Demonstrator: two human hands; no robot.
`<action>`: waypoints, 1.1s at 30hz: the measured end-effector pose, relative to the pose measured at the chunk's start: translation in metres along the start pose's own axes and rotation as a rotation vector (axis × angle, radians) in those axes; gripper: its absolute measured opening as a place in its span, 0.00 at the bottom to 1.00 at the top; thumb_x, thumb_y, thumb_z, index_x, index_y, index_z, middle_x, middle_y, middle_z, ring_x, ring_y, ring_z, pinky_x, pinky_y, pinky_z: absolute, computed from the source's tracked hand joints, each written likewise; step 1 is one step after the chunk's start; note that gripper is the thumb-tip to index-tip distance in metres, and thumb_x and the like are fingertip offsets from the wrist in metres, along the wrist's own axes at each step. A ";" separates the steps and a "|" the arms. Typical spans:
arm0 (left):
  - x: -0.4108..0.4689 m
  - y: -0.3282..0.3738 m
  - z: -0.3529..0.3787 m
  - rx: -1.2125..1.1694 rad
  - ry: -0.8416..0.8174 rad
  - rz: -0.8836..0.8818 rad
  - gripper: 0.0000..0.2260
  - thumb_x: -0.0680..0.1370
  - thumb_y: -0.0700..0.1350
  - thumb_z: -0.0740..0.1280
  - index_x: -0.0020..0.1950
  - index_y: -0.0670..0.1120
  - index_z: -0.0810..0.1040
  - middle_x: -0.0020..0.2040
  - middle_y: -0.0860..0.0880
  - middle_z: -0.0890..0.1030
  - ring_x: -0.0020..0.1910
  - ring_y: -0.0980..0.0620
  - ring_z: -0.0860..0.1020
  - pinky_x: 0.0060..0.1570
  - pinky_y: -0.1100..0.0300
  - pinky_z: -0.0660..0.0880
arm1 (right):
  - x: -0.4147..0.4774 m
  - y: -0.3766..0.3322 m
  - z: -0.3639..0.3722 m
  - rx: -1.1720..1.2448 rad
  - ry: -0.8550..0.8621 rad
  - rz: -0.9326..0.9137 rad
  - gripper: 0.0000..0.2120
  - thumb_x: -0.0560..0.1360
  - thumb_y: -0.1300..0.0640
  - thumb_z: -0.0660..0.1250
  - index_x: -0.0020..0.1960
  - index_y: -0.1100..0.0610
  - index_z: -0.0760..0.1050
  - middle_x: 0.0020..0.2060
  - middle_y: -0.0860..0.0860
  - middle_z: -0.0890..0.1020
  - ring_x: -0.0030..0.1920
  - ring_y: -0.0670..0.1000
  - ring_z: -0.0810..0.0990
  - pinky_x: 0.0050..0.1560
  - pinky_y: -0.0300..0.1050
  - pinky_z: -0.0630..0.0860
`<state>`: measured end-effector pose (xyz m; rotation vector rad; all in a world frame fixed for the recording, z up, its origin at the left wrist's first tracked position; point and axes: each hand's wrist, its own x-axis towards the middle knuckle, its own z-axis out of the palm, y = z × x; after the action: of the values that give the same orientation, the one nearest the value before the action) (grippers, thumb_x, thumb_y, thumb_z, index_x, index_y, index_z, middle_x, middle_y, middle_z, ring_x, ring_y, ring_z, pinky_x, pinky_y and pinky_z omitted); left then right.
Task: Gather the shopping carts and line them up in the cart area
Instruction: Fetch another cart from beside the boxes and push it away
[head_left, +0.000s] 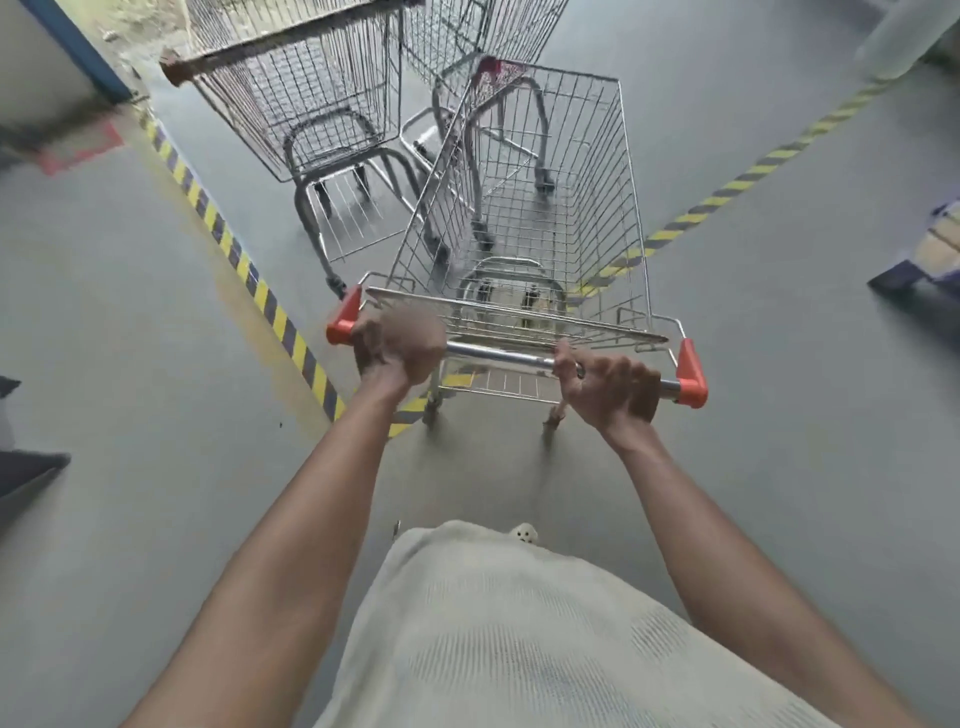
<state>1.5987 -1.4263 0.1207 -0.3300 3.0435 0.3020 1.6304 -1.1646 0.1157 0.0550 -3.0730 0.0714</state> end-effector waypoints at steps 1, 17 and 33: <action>0.012 0.005 0.002 -0.004 -0.002 0.000 0.20 0.74 0.55 0.51 0.28 0.45 0.71 0.29 0.48 0.74 0.30 0.49 0.74 0.33 0.61 0.62 | 0.012 0.004 0.002 0.004 0.000 0.013 0.25 0.83 0.37 0.54 0.49 0.48 0.87 0.31 0.53 0.83 0.34 0.58 0.82 0.37 0.44 0.62; 0.240 0.096 0.002 0.104 -0.058 0.245 0.23 0.79 0.55 0.53 0.34 0.44 0.78 0.34 0.46 0.77 0.32 0.48 0.73 0.37 0.60 0.69 | 0.207 0.040 0.022 0.092 0.253 0.269 0.25 0.80 0.44 0.58 0.34 0.57 0.81 0.24 0.58 0.78 0.26 0.65 0.79 0.33 0.45 0.66; 0.424 0.233 0.018 0.090 -0.035 0.328 0.25 0.79 0.56 0.53 0.31 0.44 0.77 0.29 0.48 0.76 0.29 0.51 0.72 0.36 0.60 0.63 | 0.397 0.142 0.041 0.001 0.347 0.323 0.23 0.78 0.48 0.64 0.28 0.58 0.78 0.19 0.55 0.73 0.20 0.59 0.73 0.36 0.43 0.60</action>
<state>1.1349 -1.2865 0.1102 0.1810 3.0540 0.1830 1.2261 -1.0387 0.0953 -0.4097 -2.7052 0.0878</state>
